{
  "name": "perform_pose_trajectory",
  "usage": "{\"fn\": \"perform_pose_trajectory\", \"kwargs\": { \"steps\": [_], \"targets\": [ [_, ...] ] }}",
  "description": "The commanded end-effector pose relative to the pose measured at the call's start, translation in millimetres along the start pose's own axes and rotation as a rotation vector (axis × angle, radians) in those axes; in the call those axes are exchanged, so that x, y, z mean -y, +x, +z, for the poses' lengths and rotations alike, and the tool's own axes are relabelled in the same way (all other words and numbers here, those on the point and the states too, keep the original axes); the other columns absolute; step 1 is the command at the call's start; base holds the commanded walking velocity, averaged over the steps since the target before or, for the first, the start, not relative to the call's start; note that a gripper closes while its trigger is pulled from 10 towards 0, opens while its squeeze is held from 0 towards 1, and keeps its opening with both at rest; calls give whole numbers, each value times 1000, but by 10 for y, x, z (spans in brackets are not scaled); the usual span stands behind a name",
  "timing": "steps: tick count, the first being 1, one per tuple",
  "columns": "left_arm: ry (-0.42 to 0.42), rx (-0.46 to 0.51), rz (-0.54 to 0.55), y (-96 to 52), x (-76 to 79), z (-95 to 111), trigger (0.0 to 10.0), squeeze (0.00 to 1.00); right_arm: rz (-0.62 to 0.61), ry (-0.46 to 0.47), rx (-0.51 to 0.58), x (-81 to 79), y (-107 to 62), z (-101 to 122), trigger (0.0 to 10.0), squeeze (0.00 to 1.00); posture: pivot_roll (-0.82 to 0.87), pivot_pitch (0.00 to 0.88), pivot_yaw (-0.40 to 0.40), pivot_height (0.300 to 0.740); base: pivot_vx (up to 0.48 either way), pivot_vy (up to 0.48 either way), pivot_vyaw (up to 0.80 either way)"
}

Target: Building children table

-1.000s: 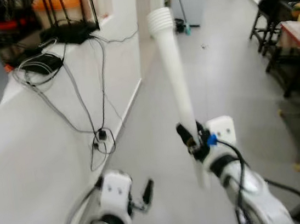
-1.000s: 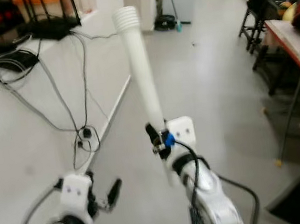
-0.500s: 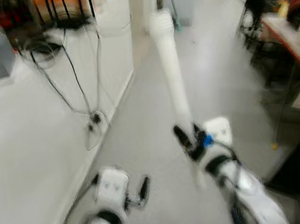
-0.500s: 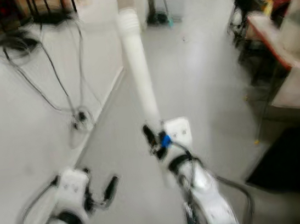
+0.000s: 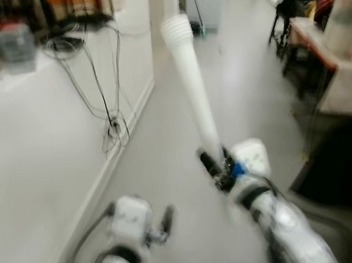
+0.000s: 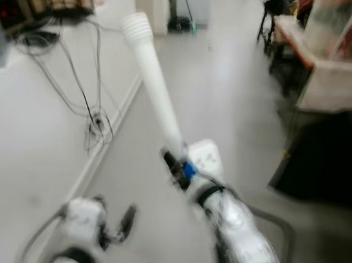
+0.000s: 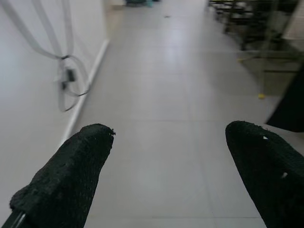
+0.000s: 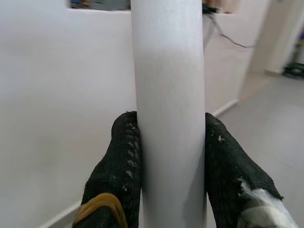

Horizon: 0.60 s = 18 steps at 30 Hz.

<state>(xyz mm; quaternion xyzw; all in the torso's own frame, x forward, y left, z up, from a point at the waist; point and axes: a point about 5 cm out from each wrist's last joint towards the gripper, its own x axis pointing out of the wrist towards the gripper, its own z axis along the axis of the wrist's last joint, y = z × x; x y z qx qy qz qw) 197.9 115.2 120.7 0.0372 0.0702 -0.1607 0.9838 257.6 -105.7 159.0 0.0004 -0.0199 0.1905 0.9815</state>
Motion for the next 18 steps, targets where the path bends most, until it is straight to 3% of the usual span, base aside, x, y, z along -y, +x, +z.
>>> {"fn": "perform_pose_trajectory", "kwargs": {
  "steps": [1,10,18],
  "targets": [
    [-8,-10,-14,1,43,-25,10000,0,-21,-3,-1,44,-10,-1,10000,0,95,54,-110,740,-364,0,0],
    [-9,-10,-14,-2,47,-31,10000,0,-9,6,7,35,-13,0,10000,0,96,49,-113,740,-365,0,0],
    [-9,-11,-16,-4,52,-36,10000,0,12,-15,1,3,-27,-13,10000,0,89,42,-107,740,-366,0,713]
  ]
}}
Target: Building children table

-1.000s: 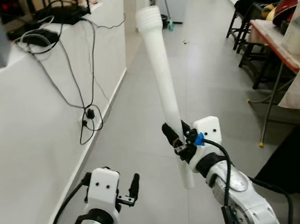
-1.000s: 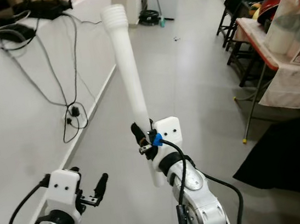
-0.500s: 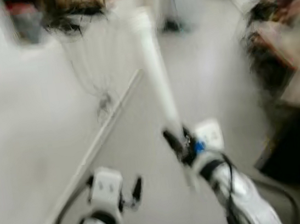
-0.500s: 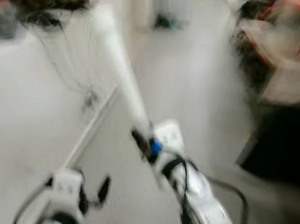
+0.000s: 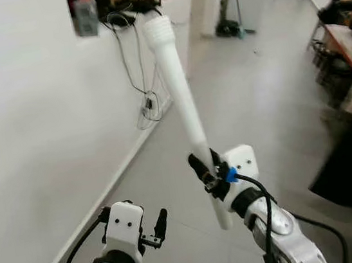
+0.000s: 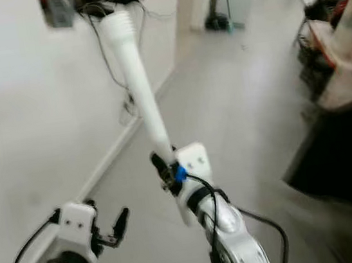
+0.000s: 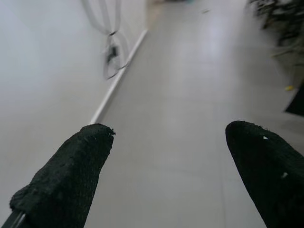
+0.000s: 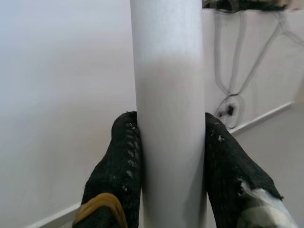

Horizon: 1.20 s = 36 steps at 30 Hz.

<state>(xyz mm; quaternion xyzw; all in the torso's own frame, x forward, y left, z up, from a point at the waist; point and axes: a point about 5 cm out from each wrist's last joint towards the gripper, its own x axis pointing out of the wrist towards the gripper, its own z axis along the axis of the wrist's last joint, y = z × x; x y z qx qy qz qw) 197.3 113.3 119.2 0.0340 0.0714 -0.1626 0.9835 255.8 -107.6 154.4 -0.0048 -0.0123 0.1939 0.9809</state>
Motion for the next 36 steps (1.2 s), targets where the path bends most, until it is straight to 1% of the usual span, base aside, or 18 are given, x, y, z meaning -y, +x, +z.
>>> {"fn": "perform_pose_trajectory", "kwargs": {
  "steps": [1,9,15,19,25,32,36],
  "targets": [
    [-3,-9,-12,-8,33,-23,10000,0,8,-7,16,-9,-3,29,10000,0,89,40,-107,740,-360,0,800],
    [-5,-11,-12,-27,40,-38,10000,0,15,-8,15,-27,-15,29,10000,0,86,12,-106,740,-363,0,757],
    [-3,-14,-20,-29,44,-46,10000,0,14,-11,23,-26,-2,45,10000,0,88,9,-104,740,-366,0,0],
    [-2,-15,-22,-28,42,-46,10000,0,11,-11,22,-21,6,48,10000,0,88,15,-103,740,-365,0,564],
    [2,-12,-22,-22,35,-39,10000,0,-6,3,18,-15,9,43,10000,0,88,15,-101,740,-364,0,0],
    [3,-12,-23,-10,29,-37,10000,0,-18,-11,20,7,26,42,10000,0,87,21,-100,740,-362,0,0],
    [5,-12,-25,9,27,-28,10000,0,-34,-3,9,43,38,21,10000,0,85,34,-100,740,-365,0,0]
  ]
}}
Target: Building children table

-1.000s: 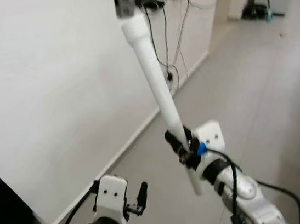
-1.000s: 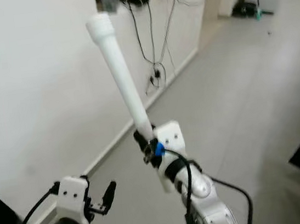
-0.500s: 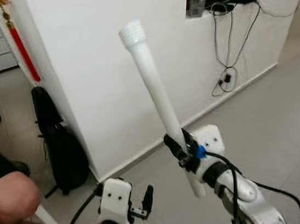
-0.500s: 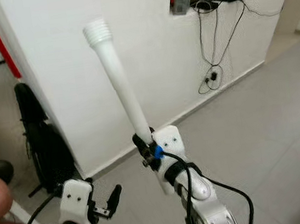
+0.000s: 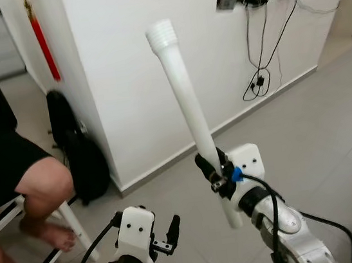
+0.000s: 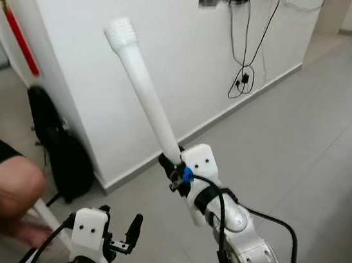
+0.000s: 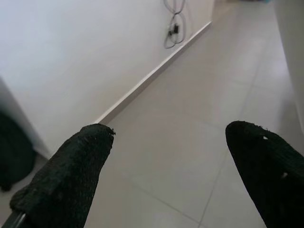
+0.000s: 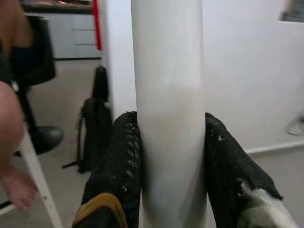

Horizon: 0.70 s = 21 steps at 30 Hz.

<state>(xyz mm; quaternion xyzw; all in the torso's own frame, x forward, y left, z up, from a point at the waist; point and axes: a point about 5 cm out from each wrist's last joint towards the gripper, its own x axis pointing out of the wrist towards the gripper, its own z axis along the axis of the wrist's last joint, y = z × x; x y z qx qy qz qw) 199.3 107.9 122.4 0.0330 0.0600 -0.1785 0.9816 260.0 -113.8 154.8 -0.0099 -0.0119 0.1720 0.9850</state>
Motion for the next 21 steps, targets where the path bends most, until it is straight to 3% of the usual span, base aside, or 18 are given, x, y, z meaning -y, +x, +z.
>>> {"fn": "perform_pose_trajectory", "kwargs": {
  "steps": [1,13,21],
  "targets": [
    [1,-35,7,-25,-16,-67,10000,0,10,7,12,-31,20,19,10000,0,85,34,-100,740,-368,0,0],
    [-1,-33,7,-16,-23,-63,10000,0,-15,26,29,1,10,49,10000,0,79,35,-96,740,-365,0,0],
    [3,-39,7,-13,-31,-67,10000,0,-18,28,18,-1,22,33,10000,0,81,40,-93,740,-354,0,-800]
  ]
}}
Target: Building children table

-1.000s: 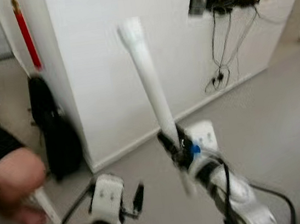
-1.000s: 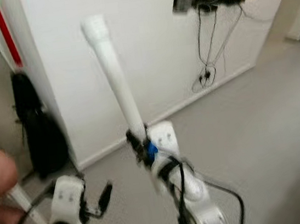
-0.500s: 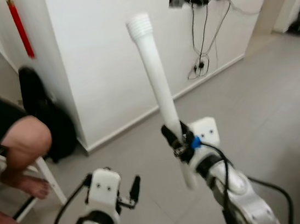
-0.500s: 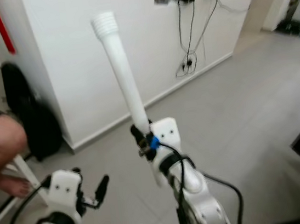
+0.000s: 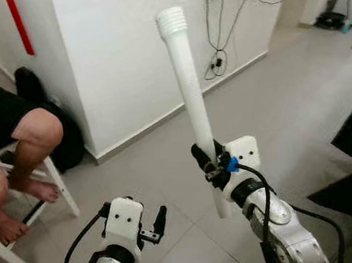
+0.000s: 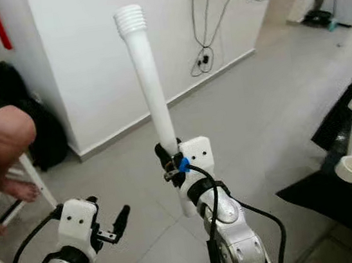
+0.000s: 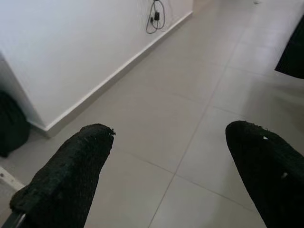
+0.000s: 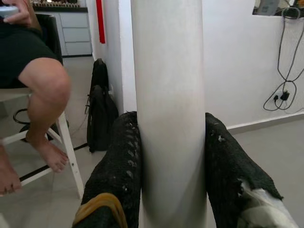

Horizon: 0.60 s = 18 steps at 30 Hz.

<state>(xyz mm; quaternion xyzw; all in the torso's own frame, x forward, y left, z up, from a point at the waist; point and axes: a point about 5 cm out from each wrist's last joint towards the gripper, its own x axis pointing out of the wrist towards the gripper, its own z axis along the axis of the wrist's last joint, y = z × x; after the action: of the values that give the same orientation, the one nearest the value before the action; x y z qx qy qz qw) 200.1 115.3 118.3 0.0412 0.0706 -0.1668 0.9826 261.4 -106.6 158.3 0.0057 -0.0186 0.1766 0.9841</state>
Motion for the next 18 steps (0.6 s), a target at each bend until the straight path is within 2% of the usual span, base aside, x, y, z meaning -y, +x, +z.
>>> {"fn": "perform_pose_trajectory", "kwargs": {
  "steps": [1,4,18],
  "targets": [
    [-7,-15,-18,1,39,-20,10000,0,-30,-2,0,64,-12,0,10000,0,82,39,-95,740,-311,0,-800],
    [-6,-17,-18,4,36,-23,10000,0,-33,-3,-1,67,-4,-2,10000,0,83,41,-94,740,-291,0,-800],
    [-4,-19,-27,16,38,-27,10000,0,-94,-22,2,168,21,16,10000,0,83,43,-93,740,0,0,-800]
  ]
}}
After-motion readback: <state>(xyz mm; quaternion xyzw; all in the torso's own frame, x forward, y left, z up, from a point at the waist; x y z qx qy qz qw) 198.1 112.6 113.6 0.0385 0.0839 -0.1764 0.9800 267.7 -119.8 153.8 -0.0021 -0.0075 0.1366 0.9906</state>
